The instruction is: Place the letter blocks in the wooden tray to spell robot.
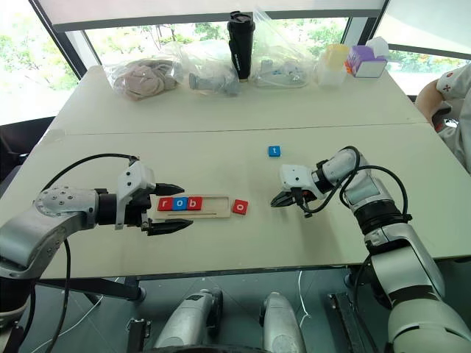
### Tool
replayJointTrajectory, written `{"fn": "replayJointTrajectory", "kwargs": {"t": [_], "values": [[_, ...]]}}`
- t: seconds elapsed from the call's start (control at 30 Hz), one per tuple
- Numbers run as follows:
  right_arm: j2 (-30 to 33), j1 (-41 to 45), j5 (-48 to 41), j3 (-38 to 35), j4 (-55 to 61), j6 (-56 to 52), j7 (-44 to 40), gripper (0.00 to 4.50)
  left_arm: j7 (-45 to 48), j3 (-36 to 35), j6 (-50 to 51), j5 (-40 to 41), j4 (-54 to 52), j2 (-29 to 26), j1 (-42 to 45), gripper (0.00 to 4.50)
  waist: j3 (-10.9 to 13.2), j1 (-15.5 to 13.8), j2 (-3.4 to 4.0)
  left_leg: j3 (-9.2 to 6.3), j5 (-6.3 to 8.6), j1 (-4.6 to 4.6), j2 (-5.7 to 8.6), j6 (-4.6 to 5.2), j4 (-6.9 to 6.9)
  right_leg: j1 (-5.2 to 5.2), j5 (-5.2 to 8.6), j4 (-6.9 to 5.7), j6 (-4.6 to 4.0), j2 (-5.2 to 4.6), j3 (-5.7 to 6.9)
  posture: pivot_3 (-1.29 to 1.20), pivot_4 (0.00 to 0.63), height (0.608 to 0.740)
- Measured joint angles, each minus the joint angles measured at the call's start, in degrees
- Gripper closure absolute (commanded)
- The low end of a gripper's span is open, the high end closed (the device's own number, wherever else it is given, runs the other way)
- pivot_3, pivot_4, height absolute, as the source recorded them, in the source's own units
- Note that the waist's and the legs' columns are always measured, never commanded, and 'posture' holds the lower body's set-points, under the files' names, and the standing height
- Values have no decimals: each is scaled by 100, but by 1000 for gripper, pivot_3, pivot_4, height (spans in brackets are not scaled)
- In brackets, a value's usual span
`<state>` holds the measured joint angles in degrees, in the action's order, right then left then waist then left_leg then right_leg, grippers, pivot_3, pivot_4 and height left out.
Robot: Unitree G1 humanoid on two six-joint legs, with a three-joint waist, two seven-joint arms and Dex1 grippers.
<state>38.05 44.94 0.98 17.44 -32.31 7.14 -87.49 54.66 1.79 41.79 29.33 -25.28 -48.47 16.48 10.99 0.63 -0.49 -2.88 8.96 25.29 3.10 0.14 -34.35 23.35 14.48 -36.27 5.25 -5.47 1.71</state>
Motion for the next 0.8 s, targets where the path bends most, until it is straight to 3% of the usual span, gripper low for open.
{"fn": "replayJointTrajectory", "kwargs": {"t": [0.07, 0.17, 0.33, 0.57, 0.8], "values": [[21, -88, -4, -37, 101, -95, 124, 4427, 4, -27, 0, -1, 5, -1, 0, 0, 0, 0, 0, 0, 0, 0, 0, 0, 0, 0, 0, 0, 0, -1, 0, 0, 150, 740], [9, -270, -183, -203, 490, -544, 282, 3662, 16, -37, -1, -1, 16, -7, 1, 0, 0, 0, 0, -1, 0, 1, 0, 0, 1, 1, 1, 0, -1, -2, 0, 0, 150, 740], [-38, -670, -490, -387, 1632, -1445, 686, 1223, 32, -43, 0, -1, 37, -43, 5, 0, 0, -3, 0, -2, 1, 1, 0, -1, 2, 2, 1, 0, -1, -7, -1, 0, 150, 740], [-455, -1412, -854, -479, 3061, -2674, 1616, 1223, 47, -49, 8, 6, 42, -78, 6, 0, 0, -7, 0, -5, 1, 2, 0, -1, 2, 3, 5, 0, -10, -12, -6, 0, 150, 740], [-702, -1599, -787, -281, 3285, -3079, 2319, 1223, 161, -166, 21, 20, 42, -329, 5, 0, -1, -2, 0, -4, 1, 3, 0, -1, 2, 4, 9, -1, -17, -11, -3, 0, 150, 740]]}}
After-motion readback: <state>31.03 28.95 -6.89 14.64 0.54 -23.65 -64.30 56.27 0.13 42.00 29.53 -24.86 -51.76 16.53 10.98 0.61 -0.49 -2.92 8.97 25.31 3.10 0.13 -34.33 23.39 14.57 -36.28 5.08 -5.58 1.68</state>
